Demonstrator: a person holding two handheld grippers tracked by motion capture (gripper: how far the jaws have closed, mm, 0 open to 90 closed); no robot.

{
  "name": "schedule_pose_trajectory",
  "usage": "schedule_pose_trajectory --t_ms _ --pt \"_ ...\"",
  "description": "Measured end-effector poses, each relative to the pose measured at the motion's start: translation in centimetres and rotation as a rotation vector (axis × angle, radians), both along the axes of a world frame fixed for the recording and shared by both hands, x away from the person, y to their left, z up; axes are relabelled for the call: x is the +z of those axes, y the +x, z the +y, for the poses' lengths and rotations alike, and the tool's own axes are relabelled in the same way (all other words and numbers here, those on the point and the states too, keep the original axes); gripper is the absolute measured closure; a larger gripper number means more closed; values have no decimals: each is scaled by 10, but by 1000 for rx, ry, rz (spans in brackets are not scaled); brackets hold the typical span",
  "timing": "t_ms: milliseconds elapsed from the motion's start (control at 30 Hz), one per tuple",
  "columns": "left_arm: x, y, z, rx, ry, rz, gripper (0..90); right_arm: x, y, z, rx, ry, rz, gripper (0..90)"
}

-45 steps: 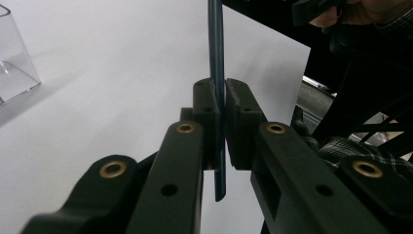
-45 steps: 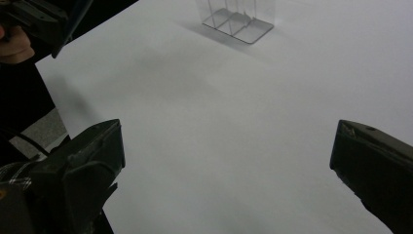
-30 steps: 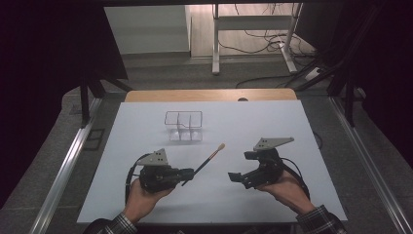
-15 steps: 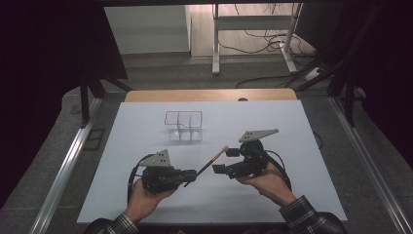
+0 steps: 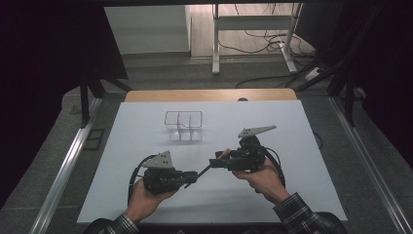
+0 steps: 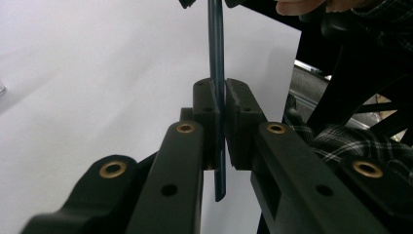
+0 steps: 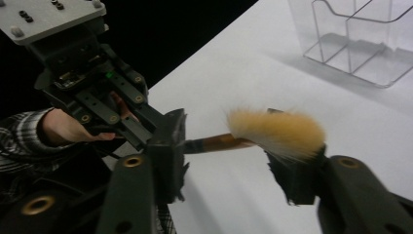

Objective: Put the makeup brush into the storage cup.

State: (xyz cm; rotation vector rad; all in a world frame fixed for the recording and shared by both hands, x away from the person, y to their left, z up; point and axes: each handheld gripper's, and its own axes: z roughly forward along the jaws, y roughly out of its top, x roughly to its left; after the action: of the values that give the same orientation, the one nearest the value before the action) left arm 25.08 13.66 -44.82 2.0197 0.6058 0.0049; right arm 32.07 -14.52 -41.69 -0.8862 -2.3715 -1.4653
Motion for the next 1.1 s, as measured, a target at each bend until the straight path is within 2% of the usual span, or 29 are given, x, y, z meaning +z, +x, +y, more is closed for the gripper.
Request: schedule_pose_trajectory --t_ms 100,133,200,233,267,300,367,400,500,633,733,900,1000,1100 --pt "0 0 -1 -1 20 -3 847 -4 1 0 8 4 19 604" --pt "-1 0 -2 1 34 -2 847 -5 1 -1 15 17 36 655" --pt "-3 1 -3 11 63 3 846 -9 3 -2 45 75 96 819" --pt "-3 2 -4 16 72 7 840 -10 3 -3 56 104 135 836" --pt "-3 2 -4 23 86 0 830 -10 4 -2 62 109 147 843" --pt "-3 2 -4 28 85 -3 829 -10 3 -1 59 95 133 844" --pt "-2 1 -3 39 80 -9 752 -7 0 1 50 29 68 844" --pt "-1 1 -3 49 79 -12 692 -7 0 1 49 28 65 844" --pt "-1 2 -2 52 75 -7 650 -6 -1 1 47 7 38 845" --pt "-1 4 -4 61 93 -14 497 -4 -4 4 56 -14 11 844" --pt "-3 7 -9 55 113 -9 428 -4 -7 7 64 -53 -23 844" --pt "-9 11 -21 46 168 8 326 -6 -10 13 84 -83 -38 844" --pt "-10 13 -26 40 179 6 315 -6 -12 16 99 -100 -51 844" --pt "-9 13 -29 32 177 -1 381 -7 -14 19 109 -111 -57 844"
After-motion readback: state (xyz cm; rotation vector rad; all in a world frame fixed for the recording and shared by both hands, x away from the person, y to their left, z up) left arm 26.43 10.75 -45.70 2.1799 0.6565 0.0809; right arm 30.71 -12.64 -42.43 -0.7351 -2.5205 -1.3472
